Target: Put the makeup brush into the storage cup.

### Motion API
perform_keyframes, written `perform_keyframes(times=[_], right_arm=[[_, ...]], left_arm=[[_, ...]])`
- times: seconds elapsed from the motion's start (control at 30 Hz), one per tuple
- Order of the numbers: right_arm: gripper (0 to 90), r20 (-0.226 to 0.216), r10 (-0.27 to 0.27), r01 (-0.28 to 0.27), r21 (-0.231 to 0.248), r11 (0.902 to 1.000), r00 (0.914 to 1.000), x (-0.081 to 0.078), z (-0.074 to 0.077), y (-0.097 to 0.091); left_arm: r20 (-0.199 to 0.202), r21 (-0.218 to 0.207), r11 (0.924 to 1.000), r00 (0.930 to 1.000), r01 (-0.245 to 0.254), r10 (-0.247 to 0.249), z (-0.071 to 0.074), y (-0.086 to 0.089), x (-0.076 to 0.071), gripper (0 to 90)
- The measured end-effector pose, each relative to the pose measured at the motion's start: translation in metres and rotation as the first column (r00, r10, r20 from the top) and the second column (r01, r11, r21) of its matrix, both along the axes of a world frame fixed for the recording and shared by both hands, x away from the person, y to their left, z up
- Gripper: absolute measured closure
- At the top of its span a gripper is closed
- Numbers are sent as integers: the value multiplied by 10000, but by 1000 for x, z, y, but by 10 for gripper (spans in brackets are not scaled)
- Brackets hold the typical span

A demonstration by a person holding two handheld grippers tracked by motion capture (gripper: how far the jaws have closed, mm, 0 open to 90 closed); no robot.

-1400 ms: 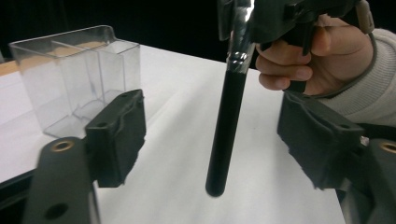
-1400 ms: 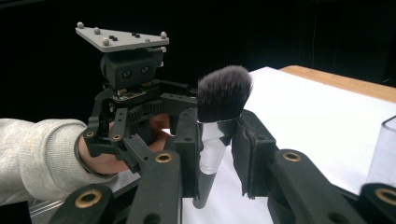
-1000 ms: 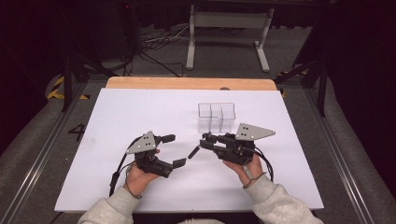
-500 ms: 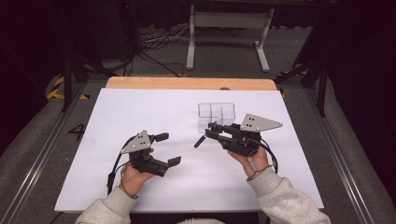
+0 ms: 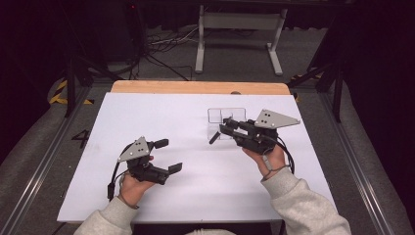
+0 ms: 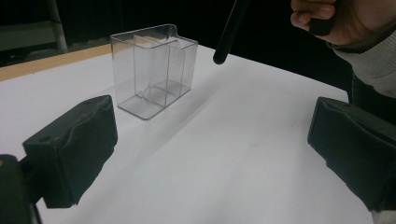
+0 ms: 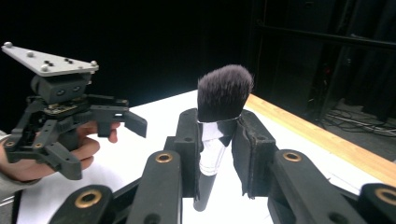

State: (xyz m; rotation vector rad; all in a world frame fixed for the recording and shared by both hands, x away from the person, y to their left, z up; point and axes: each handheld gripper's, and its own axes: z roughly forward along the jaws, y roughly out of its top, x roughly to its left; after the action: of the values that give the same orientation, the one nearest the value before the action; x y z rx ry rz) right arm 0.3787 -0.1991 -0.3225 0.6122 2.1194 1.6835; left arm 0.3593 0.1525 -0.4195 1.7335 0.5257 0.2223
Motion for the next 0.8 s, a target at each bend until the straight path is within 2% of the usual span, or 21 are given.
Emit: perform_keyframes(times=[0.17, 0.37, 0.63, 0.8], right_arm=[[725, 54, -308, 308, -62, 9995, 9995, 5, 5, -4], [726, 85, -845, 846, -168, 9963, 9964, 12, 9, -10], [726, 405, -1457, 1475, -449, 9880, 9885, 21, 12, -13], [726, 434, -2027, 2052, -660, 9765, 9783, 28, 12, -16]], left_arm=[[96, 138, 9999, 9999, -68, 66, 0, 3, 0, 24], [10, 151, 9995, 9996, -266, 265, -2, 7, -1, 24], [-12, 266, 9986, 9990, -457, 457, -3, 11, -2, 24], [-44, 249, 9979, 9982, -592, 593, -4, 12, -2, 24]])
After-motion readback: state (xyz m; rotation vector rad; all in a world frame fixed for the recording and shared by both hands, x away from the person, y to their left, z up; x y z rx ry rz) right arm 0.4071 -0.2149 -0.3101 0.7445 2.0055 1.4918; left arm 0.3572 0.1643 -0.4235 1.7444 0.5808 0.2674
